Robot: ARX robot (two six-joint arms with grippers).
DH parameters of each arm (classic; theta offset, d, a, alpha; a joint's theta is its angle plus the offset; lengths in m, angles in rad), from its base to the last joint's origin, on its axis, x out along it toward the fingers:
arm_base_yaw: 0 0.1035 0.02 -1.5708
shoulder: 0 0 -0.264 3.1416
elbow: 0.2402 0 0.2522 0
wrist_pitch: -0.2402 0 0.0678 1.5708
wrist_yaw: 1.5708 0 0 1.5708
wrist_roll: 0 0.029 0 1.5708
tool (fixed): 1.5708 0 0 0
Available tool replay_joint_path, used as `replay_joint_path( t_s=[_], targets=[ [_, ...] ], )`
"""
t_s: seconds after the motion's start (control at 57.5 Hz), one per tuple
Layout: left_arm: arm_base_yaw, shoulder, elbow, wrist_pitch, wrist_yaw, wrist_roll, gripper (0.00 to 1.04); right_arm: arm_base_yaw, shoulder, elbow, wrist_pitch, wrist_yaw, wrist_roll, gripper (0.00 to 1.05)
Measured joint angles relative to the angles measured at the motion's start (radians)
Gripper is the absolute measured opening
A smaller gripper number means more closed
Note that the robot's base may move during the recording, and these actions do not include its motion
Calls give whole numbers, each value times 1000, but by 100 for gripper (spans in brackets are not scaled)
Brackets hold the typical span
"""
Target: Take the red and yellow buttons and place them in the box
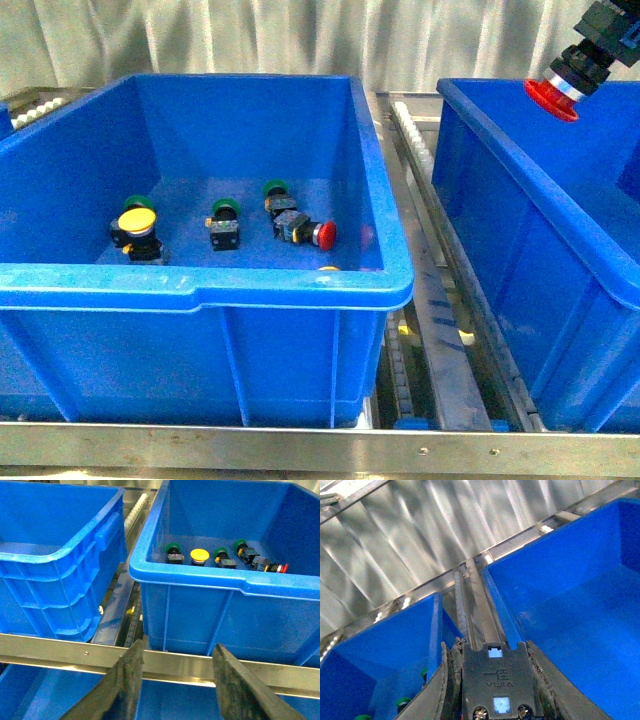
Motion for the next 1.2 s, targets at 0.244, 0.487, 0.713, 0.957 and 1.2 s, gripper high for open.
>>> replay_joint_path(
  t_s=[0.244, 0.487, 0.713, 0.957, 1.2],
  targets=[
    [0, 0, 0, 0, 0, 0, 95, 1, -11, -2, -10, 6, -5, 26],
    [0, 0, 0, 0, -3, 2, 97, 2, -27, -22, -19, 10, 10, 26],
    [0, 0, 0, 0, -2, 2, 97, -23, -48, -47, -9, 16, 12, 26],
    [0, 0, 0, 1, -1, 3, 97, -61, -87, -75, -19, 14, 29, 26],
    [2, 0, 0, 1, 5, 5, 97, -205, -177, -100, -98, 5, 26, 26]
  ],
)
